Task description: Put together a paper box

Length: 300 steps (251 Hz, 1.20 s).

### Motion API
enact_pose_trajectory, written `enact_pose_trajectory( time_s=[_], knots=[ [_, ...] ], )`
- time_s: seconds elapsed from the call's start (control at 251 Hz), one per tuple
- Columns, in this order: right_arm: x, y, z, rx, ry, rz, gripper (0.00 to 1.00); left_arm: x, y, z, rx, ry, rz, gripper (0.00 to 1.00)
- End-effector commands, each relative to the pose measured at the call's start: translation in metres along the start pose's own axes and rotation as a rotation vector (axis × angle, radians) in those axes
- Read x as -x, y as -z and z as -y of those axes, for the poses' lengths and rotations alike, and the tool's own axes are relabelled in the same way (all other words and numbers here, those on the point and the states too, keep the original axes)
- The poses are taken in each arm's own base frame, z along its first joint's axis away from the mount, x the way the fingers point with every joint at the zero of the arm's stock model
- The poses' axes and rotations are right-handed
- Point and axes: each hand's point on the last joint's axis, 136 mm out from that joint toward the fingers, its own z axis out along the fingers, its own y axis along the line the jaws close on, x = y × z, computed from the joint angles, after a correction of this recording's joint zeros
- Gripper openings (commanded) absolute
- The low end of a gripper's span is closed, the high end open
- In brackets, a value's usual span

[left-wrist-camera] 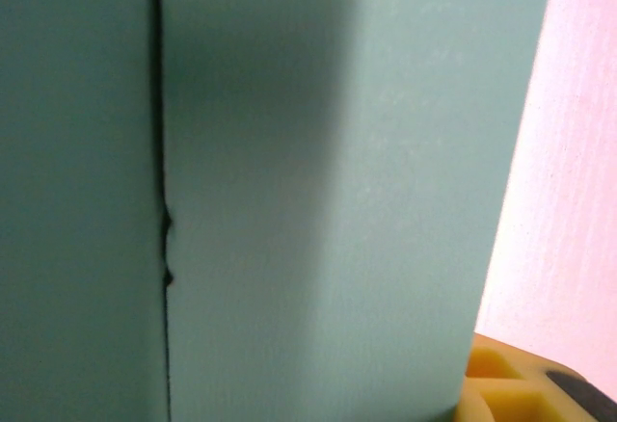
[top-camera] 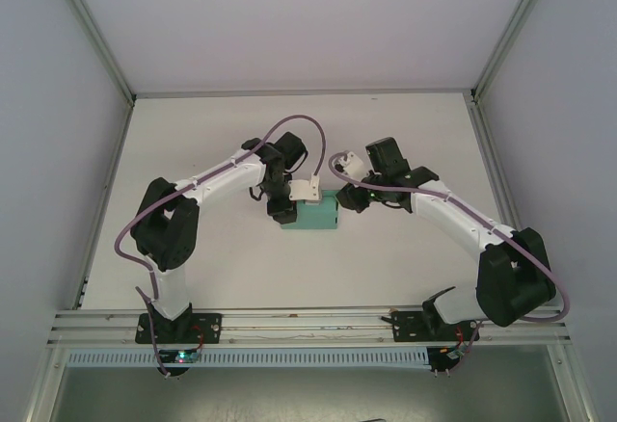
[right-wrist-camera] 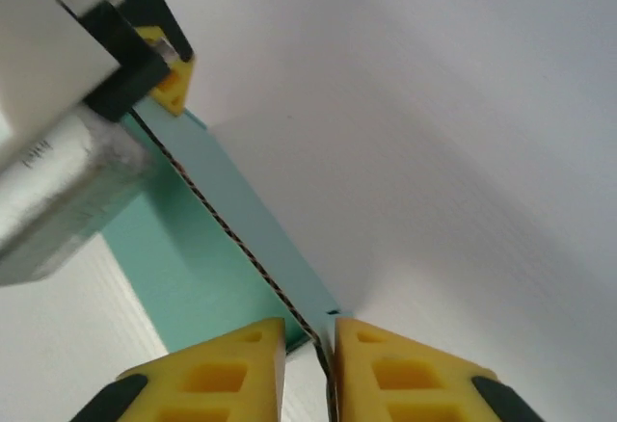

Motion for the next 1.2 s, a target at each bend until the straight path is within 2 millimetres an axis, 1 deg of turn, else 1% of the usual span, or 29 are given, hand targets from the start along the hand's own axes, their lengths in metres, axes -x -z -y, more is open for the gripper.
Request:
enact_pose_trajectory(
  time_s=[0.0,0.08,0.192,0.263,0.299,0.407,0.487,0.547,0.603,0.706,0.874,0.978,1.105,1.193],
  knots=[
    [0.006,0.004,0.001,-0.059,-0.026,-0.009,0.09,-0.005,0.008,-0.004,0.005,0.072,-0.029,0.37],
    [0.010,0.004,-0.003,-0.098,-0.100,-0.006,0.00,0.000,0.011,-0.012,0.043,0.124,-0.021,0.37],
    [0.017,0.002,-0.008,-0.158,-0.315,0.021,0.00,0.010,0.013,-0.028,0.117,0.232,-0.009,0.37],
    [0.023,0.007,-0.005,-0.237,-0.424,0.062,0.00,0.015,0.010,-0.025,0.124,0.248,-0.022,0.39],
    [0.028,0.009,-0.005,-0.239,-0.495,0.095,0.00,0.015,0.007,-0.023,0.137,0.240,-0.037,0.39],
    [0.042,0.011,-0.008,-0.151,-0.657,0.149,0.00,0.011,-0.005,-0.024,0.192,0.196,-0.089,0.39],
    [0.045,0.014,-0.008,-0.075,-0.704,0.128,0.00,0.007,-0.011,-0.025,0.217,0.175,-0.112,0.39],
    [0.042,0.018,-0.002,-0.058,-0.753,0.102,0.00,0.005,-0.011,-0.026,0.225,0.174,-0.124,0.40],
    [0.042,0.022,0.000,-0.017,-0.782,0.083,0.00,0.003,-0.010,-0.026,0.234,0.169,-0.137,0.40],
    [0.052,0.030,-0.002,0.084,-0.843,0.076,0.00,0.001,-0.011,-0.025,0.239,0.147,-0.159,0.40],
    [0.060,0.021,-0.019,0.283,-0.948,-0.001,0.00,0.005,-0.015,-0.021,0.231,0.118,-0.153,0.40],
    [0.063,0.021,-0.014,0.327,-1.020,-0.003,0.00,0.002,-0.018,-0.019,0.221,0.100,-0.162,0.40],
    [0.073,0.024,-0.010,0.422,-1.138,0.008,0.00,-0.001,-0.022,-0.019,0.217,0.091,-0.174,0.39],
    [0.075,0.024,-0.010,0.426,-1.169,-0.018,0.00,0.001,-0.023,-0.014,0.189,0.087,-0.166,0.39]
  ],
)
